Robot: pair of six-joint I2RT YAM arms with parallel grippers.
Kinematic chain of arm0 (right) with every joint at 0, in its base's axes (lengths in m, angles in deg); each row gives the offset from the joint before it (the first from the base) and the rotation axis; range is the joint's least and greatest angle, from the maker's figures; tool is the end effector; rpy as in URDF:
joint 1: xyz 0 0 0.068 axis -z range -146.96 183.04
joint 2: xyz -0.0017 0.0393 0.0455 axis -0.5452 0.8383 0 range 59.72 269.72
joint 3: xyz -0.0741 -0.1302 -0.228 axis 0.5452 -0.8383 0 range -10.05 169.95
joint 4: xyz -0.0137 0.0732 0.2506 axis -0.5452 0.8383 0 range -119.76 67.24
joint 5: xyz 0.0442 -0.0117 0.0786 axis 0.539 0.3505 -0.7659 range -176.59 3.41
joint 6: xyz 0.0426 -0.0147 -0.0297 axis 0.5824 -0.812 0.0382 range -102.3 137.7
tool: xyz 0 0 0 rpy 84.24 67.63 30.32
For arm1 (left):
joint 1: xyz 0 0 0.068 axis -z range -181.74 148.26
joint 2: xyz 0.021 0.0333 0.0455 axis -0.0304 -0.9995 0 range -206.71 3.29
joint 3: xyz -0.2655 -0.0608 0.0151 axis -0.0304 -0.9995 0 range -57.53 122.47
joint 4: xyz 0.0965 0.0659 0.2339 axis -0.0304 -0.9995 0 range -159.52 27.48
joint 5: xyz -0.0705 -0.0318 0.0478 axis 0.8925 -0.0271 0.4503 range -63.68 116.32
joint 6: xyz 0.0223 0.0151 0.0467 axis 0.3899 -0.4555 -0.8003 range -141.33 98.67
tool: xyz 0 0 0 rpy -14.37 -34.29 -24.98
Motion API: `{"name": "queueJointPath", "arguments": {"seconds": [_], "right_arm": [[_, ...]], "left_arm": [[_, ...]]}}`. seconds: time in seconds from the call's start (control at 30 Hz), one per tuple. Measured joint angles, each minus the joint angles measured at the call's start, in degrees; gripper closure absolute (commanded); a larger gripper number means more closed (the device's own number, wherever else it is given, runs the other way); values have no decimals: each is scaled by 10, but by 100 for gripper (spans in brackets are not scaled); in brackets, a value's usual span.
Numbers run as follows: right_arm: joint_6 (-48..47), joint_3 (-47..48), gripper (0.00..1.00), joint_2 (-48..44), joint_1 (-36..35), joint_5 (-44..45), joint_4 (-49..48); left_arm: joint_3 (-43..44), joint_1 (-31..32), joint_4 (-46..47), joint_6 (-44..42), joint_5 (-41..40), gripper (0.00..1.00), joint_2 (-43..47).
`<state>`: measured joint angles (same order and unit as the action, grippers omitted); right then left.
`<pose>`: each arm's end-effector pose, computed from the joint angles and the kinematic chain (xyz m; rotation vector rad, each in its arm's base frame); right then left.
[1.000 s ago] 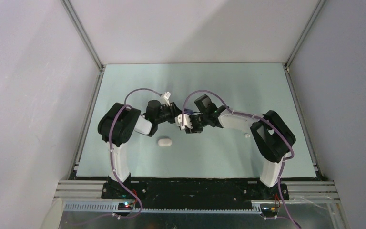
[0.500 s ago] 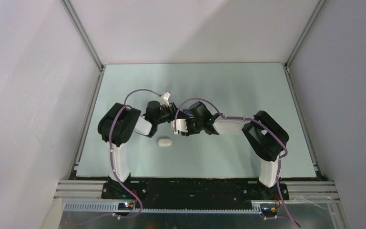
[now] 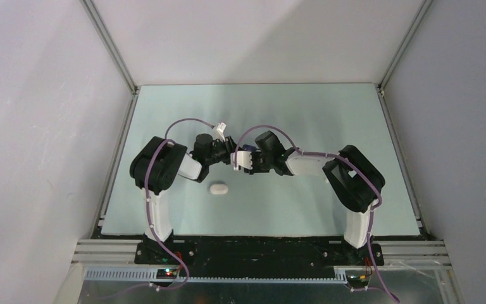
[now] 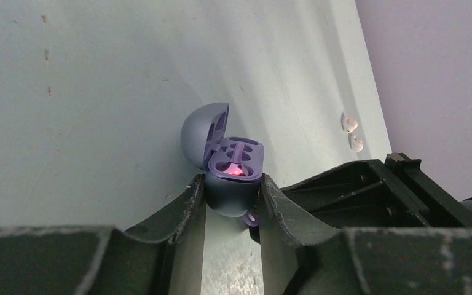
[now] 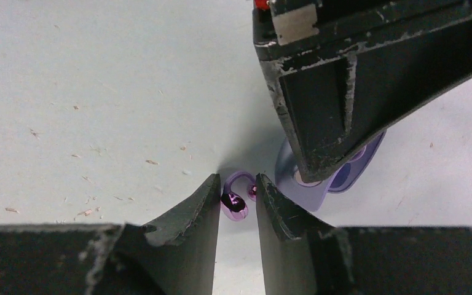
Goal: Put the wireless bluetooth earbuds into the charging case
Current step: Adjust the earbud at the center of the board.
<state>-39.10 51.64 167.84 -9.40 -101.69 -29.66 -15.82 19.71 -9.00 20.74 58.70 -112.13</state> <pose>0.2807 0.2693 0.1495 -1.8721 1.4292 0.1921 0.3255 -0.1484 0.0977 0.0417 2.0842 -1.2547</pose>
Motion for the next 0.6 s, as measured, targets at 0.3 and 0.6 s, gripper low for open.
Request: {"name": "queueJointPath", "arguments": {"seconds": [0.3,0.6], "right_arm": [[11,0,94,0,8,20,0],[100,5,100,-51,86,-89,66]], "left_arm": [[0,0,0,0,0,100,0],[0,-1,0,-2,3,100,0]]}}
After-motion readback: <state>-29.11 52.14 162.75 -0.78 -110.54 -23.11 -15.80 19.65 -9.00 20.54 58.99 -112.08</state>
